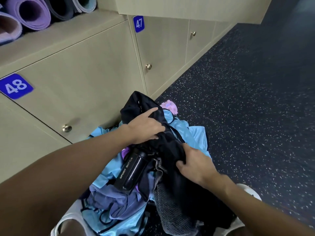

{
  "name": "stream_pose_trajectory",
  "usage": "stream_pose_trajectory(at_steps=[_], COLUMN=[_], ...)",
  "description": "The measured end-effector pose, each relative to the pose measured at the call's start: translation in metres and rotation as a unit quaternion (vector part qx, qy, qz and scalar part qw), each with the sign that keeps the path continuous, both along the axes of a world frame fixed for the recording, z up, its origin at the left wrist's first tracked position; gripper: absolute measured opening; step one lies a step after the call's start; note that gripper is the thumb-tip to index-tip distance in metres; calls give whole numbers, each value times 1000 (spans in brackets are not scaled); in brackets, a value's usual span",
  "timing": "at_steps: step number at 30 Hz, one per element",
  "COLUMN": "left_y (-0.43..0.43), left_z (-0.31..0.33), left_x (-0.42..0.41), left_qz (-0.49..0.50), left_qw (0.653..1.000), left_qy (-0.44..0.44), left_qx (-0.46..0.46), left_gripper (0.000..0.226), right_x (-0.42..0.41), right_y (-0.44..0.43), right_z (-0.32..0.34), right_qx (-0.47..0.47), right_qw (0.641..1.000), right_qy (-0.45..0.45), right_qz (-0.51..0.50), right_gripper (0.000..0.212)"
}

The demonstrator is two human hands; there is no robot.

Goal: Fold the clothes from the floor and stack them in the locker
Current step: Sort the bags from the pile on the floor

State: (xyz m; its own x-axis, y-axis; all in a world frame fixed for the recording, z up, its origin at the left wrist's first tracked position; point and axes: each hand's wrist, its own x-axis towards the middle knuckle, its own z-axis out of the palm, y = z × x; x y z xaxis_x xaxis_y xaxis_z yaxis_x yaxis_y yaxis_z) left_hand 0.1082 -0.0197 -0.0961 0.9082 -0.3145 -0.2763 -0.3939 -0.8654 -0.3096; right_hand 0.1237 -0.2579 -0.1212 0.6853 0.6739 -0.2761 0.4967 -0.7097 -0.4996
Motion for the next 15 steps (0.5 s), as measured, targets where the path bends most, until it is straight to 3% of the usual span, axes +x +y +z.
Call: stream_pose_trajectory(at_steps=[2, 5, 11, 15], left_y=[5, 17, 40, 53], left_z=[5, 14, 81, 152], left_x=[7, 8, -3, -18], left_qz=[25, -1, 34, 7], left_qw=[999, 995, 981, 965], left_qy=[13, -27, -122, -209], left_qx=[-39, -95, -150, -158], left_gripper=[20, 18, 23, 18], right_x=[-8, -12, -12, -8], right_y=[5, 8, 37, 59], right_z=[0, 2, 51, 104], right_qx=[-18, 2, 111, 155], right_qw=[999, 999, 990, 982], right_qy=[-30, 15, 4, -75], right_qz=[-3, -52, -85, -75], right_gripper=[64, 88, 90, 85])
